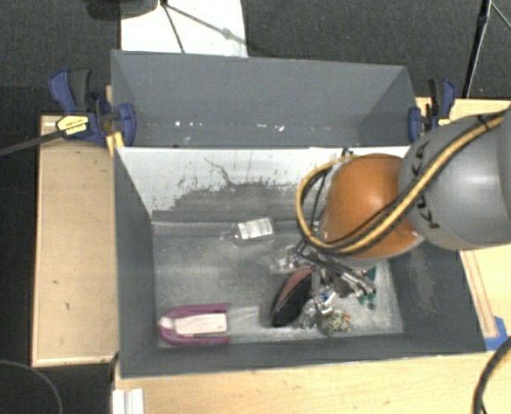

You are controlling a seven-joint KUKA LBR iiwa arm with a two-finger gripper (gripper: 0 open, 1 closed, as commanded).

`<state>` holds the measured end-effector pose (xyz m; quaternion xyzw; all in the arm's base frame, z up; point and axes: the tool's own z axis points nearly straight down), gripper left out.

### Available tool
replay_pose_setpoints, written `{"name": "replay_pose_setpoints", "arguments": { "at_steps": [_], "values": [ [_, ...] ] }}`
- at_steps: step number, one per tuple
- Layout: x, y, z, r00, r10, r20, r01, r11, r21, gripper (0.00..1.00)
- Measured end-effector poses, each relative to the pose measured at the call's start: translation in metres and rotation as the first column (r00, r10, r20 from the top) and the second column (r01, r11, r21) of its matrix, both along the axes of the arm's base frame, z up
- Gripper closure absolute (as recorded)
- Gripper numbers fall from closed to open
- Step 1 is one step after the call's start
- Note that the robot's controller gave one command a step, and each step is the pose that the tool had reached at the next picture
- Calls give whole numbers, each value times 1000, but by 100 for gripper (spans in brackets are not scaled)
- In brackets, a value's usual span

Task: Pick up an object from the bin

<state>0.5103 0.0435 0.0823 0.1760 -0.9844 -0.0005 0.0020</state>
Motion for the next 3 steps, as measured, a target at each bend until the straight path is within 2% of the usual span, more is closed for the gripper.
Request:
{"name": "replay_pose_setpoints", "arguments": {
  "at_steps": [1, 2, 3],
  "values": [
    [-3, 24, -9, 972, -235, 11, 235, 972, 2, 0],
    [-1, 24, -7, 972, -236, 19, 236, 972, 5, 100],
    [5, 33, 125, 958, -285, 12, 285, 958, 4, 100]
  ]
}}
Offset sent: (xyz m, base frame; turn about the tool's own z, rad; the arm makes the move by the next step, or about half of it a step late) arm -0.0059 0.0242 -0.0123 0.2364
